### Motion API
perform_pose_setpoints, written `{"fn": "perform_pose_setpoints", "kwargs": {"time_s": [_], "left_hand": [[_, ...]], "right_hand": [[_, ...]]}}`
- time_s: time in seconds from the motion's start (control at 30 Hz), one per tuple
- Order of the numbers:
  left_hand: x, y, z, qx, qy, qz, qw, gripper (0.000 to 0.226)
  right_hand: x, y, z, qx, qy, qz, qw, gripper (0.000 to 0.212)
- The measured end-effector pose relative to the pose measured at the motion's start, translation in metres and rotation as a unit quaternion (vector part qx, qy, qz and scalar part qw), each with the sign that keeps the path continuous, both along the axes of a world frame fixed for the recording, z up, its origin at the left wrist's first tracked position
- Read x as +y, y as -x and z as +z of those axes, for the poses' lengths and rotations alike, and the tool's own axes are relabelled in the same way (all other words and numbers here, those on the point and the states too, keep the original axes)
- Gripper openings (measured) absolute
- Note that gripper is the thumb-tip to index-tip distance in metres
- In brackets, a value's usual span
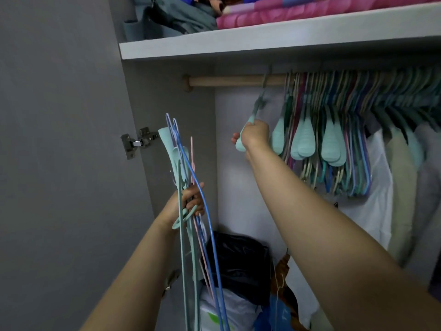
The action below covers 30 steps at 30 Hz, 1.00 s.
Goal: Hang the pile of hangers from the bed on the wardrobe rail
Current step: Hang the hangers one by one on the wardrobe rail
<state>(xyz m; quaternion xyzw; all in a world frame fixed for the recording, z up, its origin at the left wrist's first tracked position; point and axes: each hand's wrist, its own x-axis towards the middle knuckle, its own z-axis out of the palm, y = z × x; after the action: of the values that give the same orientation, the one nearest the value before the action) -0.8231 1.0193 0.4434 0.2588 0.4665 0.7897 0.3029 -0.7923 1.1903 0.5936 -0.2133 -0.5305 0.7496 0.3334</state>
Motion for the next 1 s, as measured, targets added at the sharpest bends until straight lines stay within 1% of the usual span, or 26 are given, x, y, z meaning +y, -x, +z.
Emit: {"fn": "perform_pose_setpoints", "kwargs": {"time_s": [0.07, 0.13, 0.23, 0.3, 0.37, 0.43, 0.5, 0.57, 0.63, 0.7, 0.8, 0.87, 1.0], "left_hand": [[-0.001, 0.002, -0.002, -0.012, 0.000, 0.002, 1.000, 0.044], [-0.002, 0.003, -0.004, -0.025, -0.003, -0.004, 1.000, 0.045], [-0.002, -0.003, -0.011, -0.027, -0.001, -0.020, 0.999, 0.050], [-0.002, -0.009, -0.018, -0.028, 0.001, -0.021, 0.999, 0.053], [-0.002, -0.019, -0.027, -0.034, 0.003, -0.018, 0.999, 0.053], [-0.001, -0.031, -0.039, -0.050, 0.000, -0.016, 0.999, 0.049], [-0.001, -0.043, -0.055, -0.073, 0.010, -0.002, 0.997, 0.043], [-0.003, -0.054, -0.076, -0.072, 0.031, 0.013, 0.997, 0.040], [-0.005, -0.065, -0.098, -0.073, 0.071, 0.036, 0.994, 0.038], [-0.011, -0.078, -0.121, -0.081, 0.115, 0.057, 0.988, 0.036], [-0.021, -0.103, -0.151, -0.087, 0.162, 0.068, 0.981, 0.036], [-0.029, -0.119, -0.173, -0.094, 0.206, 0.071, 0.971, 0.040], [-0.048, -0.156, -0.229, -0.092, 0.315, 0.086, 0.941, 0.047]], "right_hand": [[0.006, -0.002, -0.003, 0.009, 0.042, -0.007, 0.999, 0.030], [0.011, -0.007, -0.008, 0.020, 0.047, -0.022, 0.998, 0.029], [0.017, -0.012, -0.021, 0.030, -0.011, -0.074, 0.997, 0.030], [0.022, -0.016, -0.032, 0.017, -0.079, -0.104, 0.991, 0.032], [0.028, -0.021, -0.048, -0.017, -0.152, -0.101, 0.983, 0.030], [0.027, -0.032, -0.067, -0.034, -0.192, -0.083, 0.977, 0.040], [0.022, -0.048, -0.092, 0.010, -0.210, -0.066, 0.975, 0.047], [0.016, -0.066, -0.122, 0.009, -0.180, -0.026, 0.983, 0.051], [0.010, -0.084, -0.153, -0.038, -0.118, 0.034, 0.992, 0.051], [0.003, -0.104, -0.183, -0.089, -0.061, 0.109, 0.988, 0.040], [-0.005, -0.138, -0.232, -0.206, -0.024, 0.212, 0.955, 0.030], [-0.008, -0.161, -0.275, -0.266, -0.011, 0.243, 0.933, 0.030], [-0.016, -0.212, -0.373, -0.363, 0.012, 0.246, 0.899, 0.029]]}}
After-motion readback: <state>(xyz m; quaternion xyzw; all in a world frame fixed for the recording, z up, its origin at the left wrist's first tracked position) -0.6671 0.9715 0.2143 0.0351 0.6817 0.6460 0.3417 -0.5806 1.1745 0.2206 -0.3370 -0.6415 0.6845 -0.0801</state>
